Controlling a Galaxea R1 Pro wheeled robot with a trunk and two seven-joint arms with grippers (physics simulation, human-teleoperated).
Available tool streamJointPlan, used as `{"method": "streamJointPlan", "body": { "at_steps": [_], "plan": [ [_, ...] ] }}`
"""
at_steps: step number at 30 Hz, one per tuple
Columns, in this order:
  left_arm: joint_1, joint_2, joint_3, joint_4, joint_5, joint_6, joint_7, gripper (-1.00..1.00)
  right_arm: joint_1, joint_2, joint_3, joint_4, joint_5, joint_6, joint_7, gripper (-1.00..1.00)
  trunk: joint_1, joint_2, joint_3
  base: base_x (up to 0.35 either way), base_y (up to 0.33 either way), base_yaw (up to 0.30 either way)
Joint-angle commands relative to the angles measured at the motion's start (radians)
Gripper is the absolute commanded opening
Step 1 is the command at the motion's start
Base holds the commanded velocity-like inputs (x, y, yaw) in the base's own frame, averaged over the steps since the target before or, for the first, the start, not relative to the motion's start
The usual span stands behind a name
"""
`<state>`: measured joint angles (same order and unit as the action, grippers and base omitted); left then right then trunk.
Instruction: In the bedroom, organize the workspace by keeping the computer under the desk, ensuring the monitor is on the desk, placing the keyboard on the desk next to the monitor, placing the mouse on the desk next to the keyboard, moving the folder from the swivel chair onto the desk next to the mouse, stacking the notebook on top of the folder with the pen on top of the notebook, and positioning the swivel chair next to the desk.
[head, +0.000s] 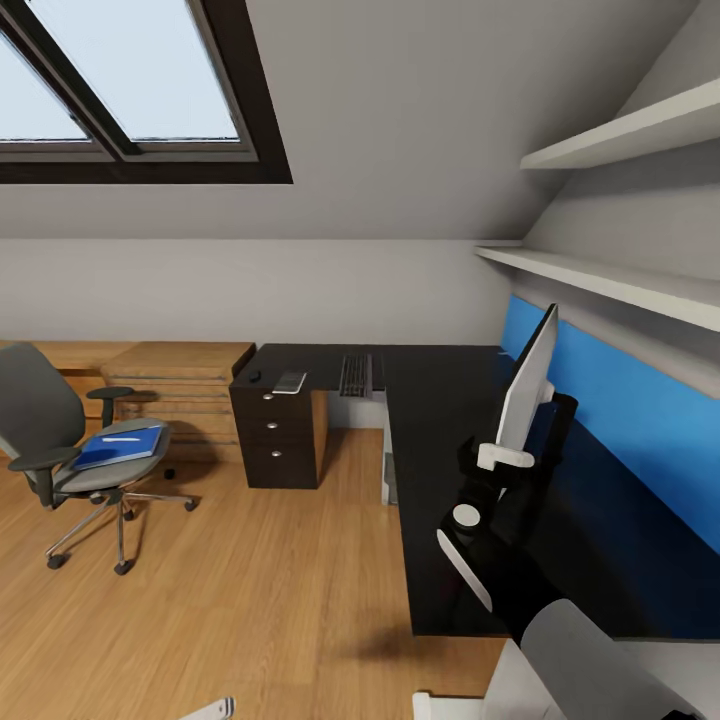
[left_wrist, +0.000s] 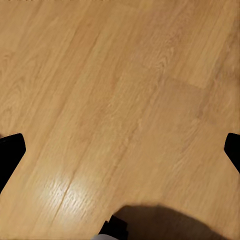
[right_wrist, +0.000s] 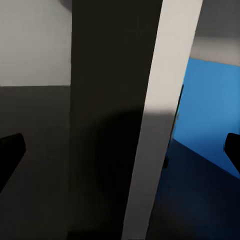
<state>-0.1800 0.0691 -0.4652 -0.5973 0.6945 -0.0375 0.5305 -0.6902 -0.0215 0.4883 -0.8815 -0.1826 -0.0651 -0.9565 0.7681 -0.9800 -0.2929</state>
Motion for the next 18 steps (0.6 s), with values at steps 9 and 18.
{"method": "streamJointPlan", "body": {
  "at_steps": [9,18],
  "plan": [
    [-0.001,0.001,-0.008,-0.001,0.01,-0.004,0.008,1.0,-0.001,-0.002,0.006,-0.001,-0.009,-0.007,-0.005,1.0,0.0,-0.001,-0.001,-0.028,-0.091,0.0],
    [-0.001,0.001,-0.007,-0.001,0.01,-0.004,0.008,1.0,0.0,-0.002,0.006,-0.001,-0.009,-0.007,-0.005,1.0,0.0,-0.001,0.001,-0.001,-0.003,-0.03]
  ]
}}
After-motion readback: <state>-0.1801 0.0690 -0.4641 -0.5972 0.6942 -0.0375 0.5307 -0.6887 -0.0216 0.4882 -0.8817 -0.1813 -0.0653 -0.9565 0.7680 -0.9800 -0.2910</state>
